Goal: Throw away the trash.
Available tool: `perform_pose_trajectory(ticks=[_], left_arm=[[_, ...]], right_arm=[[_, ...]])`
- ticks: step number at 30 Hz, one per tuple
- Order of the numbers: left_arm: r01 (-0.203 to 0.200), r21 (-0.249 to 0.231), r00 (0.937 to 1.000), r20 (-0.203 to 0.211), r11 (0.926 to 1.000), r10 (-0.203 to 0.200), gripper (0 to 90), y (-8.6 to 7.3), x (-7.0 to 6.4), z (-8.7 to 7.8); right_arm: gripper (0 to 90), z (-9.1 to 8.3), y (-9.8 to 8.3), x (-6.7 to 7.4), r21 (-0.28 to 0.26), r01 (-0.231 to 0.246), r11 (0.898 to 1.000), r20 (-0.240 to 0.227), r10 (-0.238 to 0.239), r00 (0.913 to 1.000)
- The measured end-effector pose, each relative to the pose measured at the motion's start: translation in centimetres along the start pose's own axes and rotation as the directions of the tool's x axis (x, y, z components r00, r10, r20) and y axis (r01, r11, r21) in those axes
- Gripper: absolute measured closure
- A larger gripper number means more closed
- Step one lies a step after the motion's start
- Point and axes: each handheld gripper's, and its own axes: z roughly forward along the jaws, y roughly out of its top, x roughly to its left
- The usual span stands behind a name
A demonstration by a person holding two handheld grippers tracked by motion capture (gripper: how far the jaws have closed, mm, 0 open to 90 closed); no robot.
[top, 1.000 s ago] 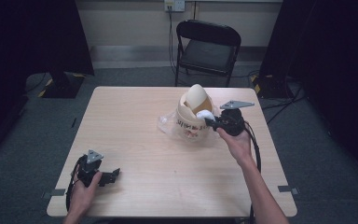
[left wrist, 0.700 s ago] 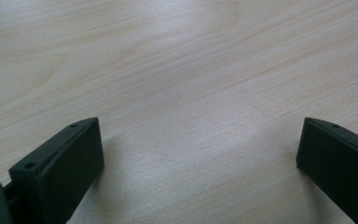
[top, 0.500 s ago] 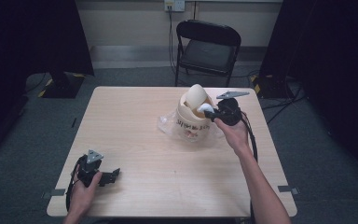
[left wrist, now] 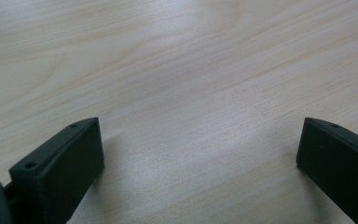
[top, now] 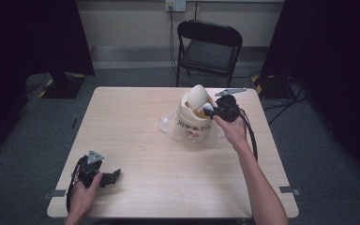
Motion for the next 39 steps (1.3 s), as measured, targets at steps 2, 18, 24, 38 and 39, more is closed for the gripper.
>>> perform_pose_trajectory(ticks=[2,18,24,38,39], left_arm=[[-0.001,0.000,1.0000,0.000,1.0000,0.001,0.1,0.0,0.0,0.0],[-0.003,0.000,1.0000,-0.002,1.0000,0.003,0.3,0.0,0.0,0.0],[-0.003,0.000,1.0000,-0.002,1.0000,0.003,0.3,0.0,0.0,0.0],[-0.002,-0.001,1.0000,-0.002,1.0000,0.002,0.4,0.0,0.0,0.0],[-0.007,0.002,1.0000,-0.003,1.0000,0.007,0.4,0.0,0.0,0.0]], right_arm=[[73.4,0.2,0.0,0.1,0.003,0.004,1.000,0.001,-0.004,1.0000],[71.6,2.6,-0.1,-0.1,0.016,-0.017,1.000,-0.026,0.017,0.9995],[71.4,3.0,-0.1,-0.2,0.015,-0.005,1.000,-0.002,0.005,1.0000],[47.7,2.9,0.6,0.5,0.048,0.031,0.998,0.018,-0.032,0.9993],[43.7,2.6,0.8,0.6,0.044,0.037,0.998,0.025,-0.039,0.9989]])
